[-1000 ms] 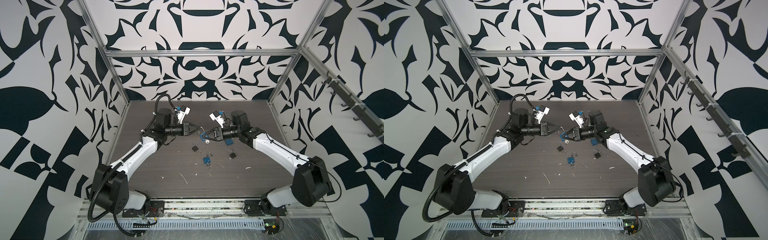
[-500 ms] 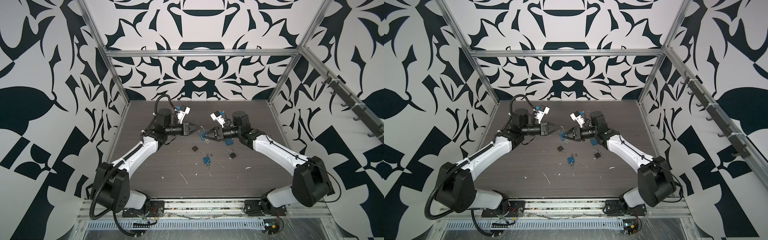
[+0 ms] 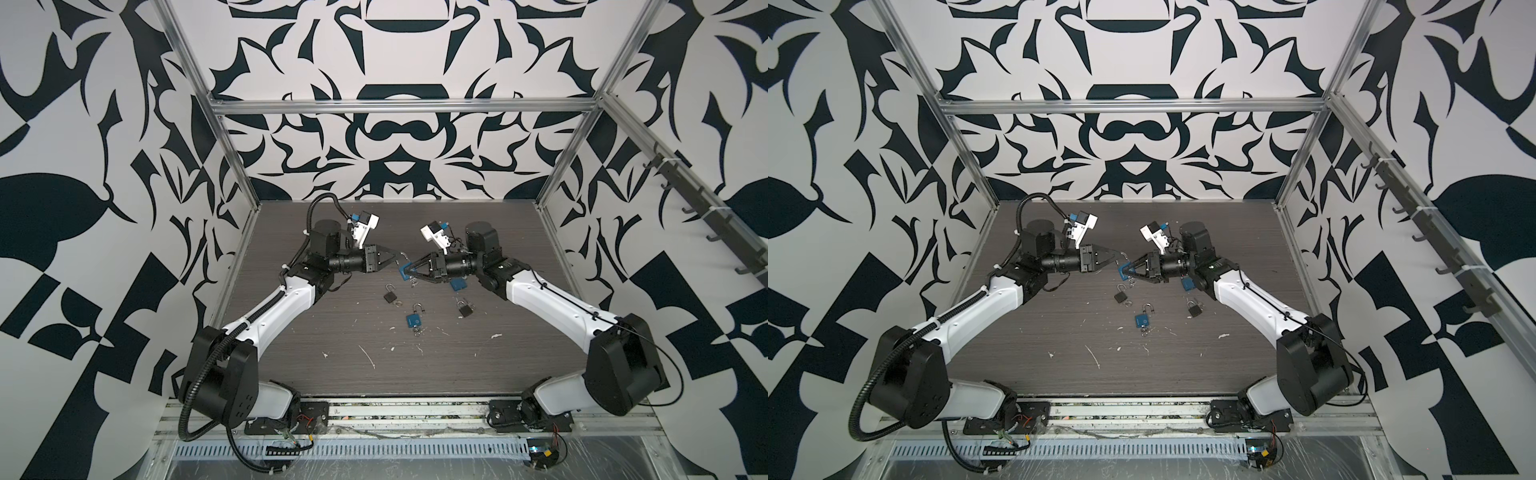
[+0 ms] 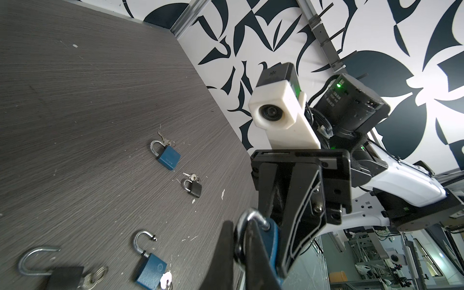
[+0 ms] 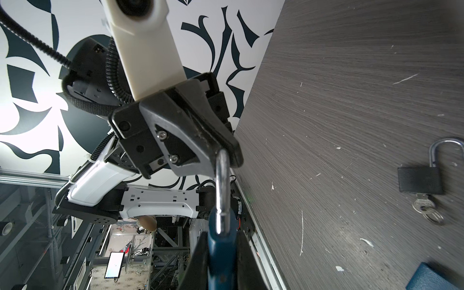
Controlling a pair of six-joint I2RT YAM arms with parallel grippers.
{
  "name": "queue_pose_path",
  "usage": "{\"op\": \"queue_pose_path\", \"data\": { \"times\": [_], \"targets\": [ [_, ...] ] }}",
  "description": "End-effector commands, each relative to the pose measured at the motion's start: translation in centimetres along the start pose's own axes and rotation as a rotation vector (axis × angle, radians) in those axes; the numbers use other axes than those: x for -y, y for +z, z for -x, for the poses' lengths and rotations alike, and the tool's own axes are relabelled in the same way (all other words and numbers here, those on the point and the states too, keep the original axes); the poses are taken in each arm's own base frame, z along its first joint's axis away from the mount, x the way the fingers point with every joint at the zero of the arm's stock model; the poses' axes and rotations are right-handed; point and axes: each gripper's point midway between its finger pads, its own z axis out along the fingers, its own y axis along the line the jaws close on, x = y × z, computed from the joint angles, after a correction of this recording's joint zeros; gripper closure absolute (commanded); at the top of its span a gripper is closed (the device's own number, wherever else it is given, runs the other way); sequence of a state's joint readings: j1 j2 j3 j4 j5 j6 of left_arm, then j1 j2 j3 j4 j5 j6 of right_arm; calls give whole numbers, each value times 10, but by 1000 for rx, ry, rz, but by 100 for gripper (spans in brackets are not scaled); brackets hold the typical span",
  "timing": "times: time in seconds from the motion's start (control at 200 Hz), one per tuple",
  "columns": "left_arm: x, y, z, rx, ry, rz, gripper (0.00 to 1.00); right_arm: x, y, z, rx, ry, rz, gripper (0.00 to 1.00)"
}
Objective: Lock with the key
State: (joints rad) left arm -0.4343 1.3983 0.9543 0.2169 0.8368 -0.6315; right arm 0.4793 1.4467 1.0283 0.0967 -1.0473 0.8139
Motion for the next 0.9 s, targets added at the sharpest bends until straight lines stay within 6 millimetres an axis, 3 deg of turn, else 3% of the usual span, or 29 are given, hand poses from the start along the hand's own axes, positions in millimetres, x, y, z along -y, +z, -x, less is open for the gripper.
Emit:
{"op": "queue_pose_path", "data": {
  "times": [0.0,0.895],
  "targets": [
    [-5,8,-38,-97,-71,-3,100,-59,-7,27,86,-260,121,100],
    [26,10,-85,-164,-107,-83,100,-37,3,59,150,-282,42,100]
  ]
}}
